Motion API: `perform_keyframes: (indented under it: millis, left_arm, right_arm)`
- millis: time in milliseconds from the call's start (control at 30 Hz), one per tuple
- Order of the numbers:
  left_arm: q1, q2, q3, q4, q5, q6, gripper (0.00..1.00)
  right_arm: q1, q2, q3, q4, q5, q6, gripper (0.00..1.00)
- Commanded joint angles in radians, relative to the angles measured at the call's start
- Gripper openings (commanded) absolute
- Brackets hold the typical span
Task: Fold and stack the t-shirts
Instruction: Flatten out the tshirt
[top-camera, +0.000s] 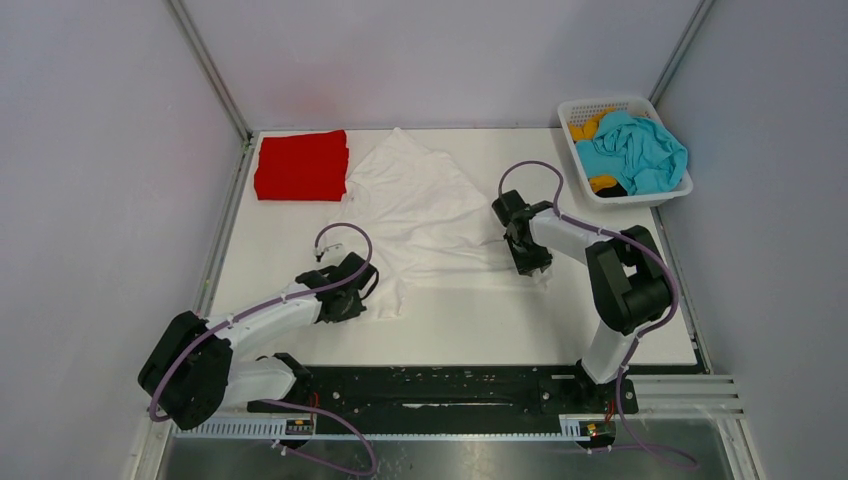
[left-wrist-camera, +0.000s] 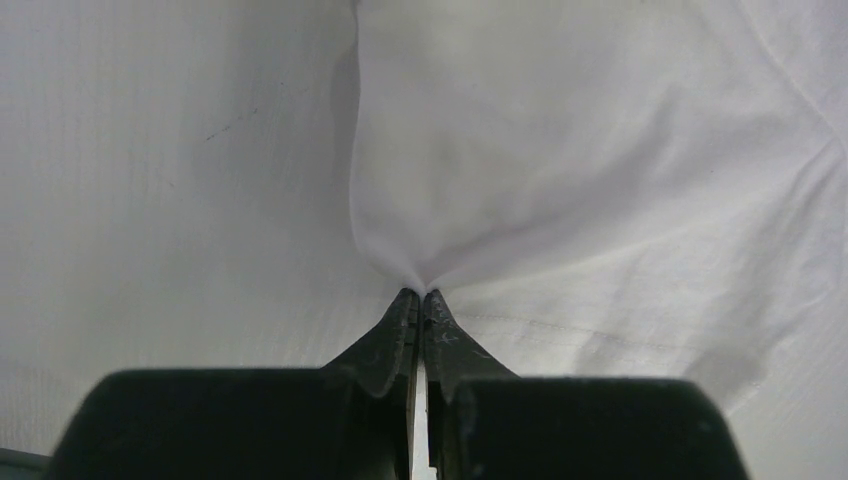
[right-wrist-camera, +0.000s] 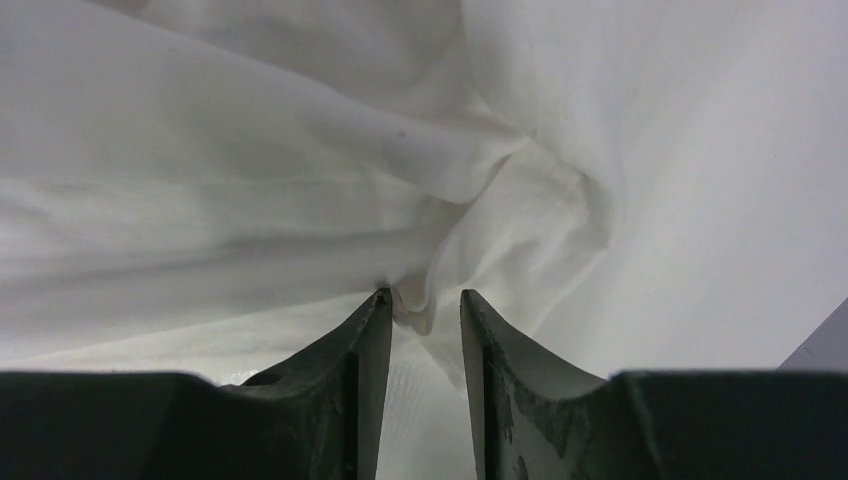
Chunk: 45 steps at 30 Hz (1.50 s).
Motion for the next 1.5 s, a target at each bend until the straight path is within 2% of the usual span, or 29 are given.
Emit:
perform_keyframes:
  millis: [0,267,400,500,600,633,667,700,900,1033,1200,1467]
  left_arm:
    - [0.006,-0.027,0.035,-0.010,-0.052,0.006,0.00]
    - [0.015,-0.044,0.040,-0.022,-0.059,0.011,0.00]
    - [0.015,-0.062,0.038,-0.027,-0.060,0.009,0.00]
    - [0.017,-0.089,0.032,-0.032,-0.067,0.008,0.00]
    - [0.016,-0.112,0.028,-0.040,-0.073,0.007,0.00]
    - [0.017,-0.119,0.029,-0.043,-0.075,0.007,0.00]
    - [0.016,-0.125,0.027,-0.045,-0.076,0.008,0.00]
    - [0.016,-0.131,0.028,-0.044,-0.077,0.007,0.00]
    - [0.016,-0.192,0.043,-0.051,-0.081,0.019,0.00]
    - [0.017,-0.276,0.098,-0.052,-0.092,0.035,0.00]
    - [0.018,-0.409,0.224,-0.050,-0.136,0.076,0.00]
    - [0.018,-0.607,0.570,-0.038,-0.248,0.221,0.00]
  right_arm:
    - [-0.028,-0.010,0.029,-0.036,0.032,0.004,0.38]
    - [-0.048,0.011,0.050,-0.079,-0.113,-0.007,0.36]
    - [-0.059,0.021,0.065,-0.103,-0.135,0.003,0.35]
    - [-0.077,0.027,0.075,-0.115,-0.157,0.011,0.26]
    - [-0.100,0.019,0.065,-0.118,-0.176,0.022,0.22]
    - [-0.107,0.017,0.062,-0.120,-0.180,0.024,0.15]
    - [-0.109,0.013,0.056,-0.120,-0.185,0.025,0.05]
    - [-0.112,0.009,0.051,-0.116,-0.186,0.025,0.00]
    - [-0.111,-0.057,0.024,-0.074,-0.142,0.032,0.00]
    - [-0.112,-0.237,0.004,-0.033,-0.134,0.094,0.00]
    - [-0.113,-0.579,-0.033,0.013,-0.166,0.187,0.00]
    - [-0.113,-1.022,0.075,0.048,-0.138,0.269,0.00]
